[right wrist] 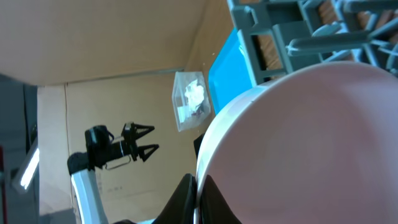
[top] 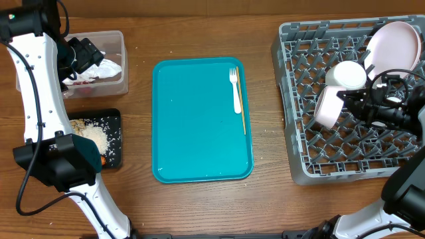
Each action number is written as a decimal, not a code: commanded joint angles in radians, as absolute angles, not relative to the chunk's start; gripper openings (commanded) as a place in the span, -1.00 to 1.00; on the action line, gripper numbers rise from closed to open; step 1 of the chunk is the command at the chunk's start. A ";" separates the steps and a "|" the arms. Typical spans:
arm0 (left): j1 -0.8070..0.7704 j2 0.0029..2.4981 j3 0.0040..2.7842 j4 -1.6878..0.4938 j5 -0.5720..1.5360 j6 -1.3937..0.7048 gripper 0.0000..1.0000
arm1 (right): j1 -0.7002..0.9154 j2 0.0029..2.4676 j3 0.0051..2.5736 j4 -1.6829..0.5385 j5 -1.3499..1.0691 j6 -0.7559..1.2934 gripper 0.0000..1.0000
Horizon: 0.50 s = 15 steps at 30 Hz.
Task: Sort waste into correct bins and load items into the dishwasher rack
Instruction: 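Tilt and lower the pink bowl into the rack, then release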
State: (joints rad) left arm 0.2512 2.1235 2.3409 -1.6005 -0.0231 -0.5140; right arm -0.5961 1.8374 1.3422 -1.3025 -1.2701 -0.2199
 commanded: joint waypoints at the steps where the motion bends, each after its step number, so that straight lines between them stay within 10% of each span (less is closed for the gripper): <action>1: 0.253 2.122 2.336 -1.600 -0.036 -0.501 1.00 | -0.622 1.818 1.424 -1.303 -1.056 -0.100 -0.83; 15: 0.253 2.122 2.336 -1.599 -0.036 -0.501 1.00 | -0.622 1.808 1.866 -1.518 -0.191 0.367 -0.67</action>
State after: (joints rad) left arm 0.2512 2.1235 2.3409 -1.6001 -0.0235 -0.5137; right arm -0.6212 1.8366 1.7935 -1.4845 -0.3450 0.2787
